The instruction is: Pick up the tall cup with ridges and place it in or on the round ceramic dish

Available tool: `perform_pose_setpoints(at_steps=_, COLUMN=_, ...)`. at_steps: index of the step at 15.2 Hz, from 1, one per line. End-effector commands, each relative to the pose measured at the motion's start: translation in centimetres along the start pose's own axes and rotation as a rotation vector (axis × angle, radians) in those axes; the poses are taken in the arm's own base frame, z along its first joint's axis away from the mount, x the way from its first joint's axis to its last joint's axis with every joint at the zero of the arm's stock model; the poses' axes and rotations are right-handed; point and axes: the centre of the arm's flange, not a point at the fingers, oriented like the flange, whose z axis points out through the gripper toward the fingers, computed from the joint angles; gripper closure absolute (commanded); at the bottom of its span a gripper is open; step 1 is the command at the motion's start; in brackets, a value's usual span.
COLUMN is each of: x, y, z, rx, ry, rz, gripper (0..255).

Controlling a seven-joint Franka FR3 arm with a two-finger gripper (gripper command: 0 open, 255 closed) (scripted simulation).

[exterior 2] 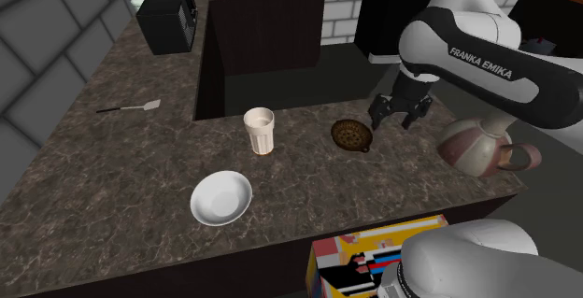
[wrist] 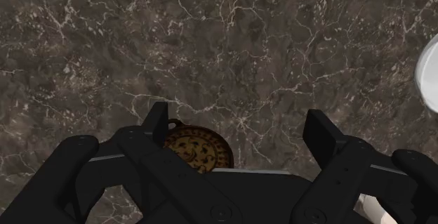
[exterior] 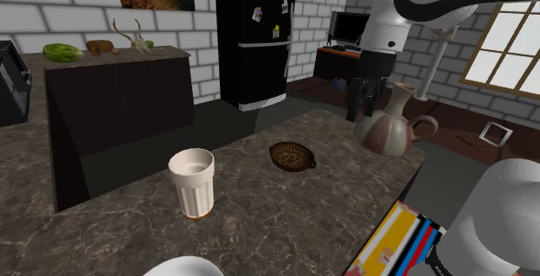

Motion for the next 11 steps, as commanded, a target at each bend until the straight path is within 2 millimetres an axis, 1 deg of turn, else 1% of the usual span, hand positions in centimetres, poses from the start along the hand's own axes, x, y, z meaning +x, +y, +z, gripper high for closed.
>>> perform_pose_setpoints(at_steps=1, x=0.0, y=0.0, z=0.0, rx=0.0, ry=0.0, rz=0.0, gripper=0)
perform_pose_setpoints(at_steps=11, x=7.8, y=-9.0, z=5.0, rx=-0.001, ry=0.032, rz=-0.02, gripper=0)
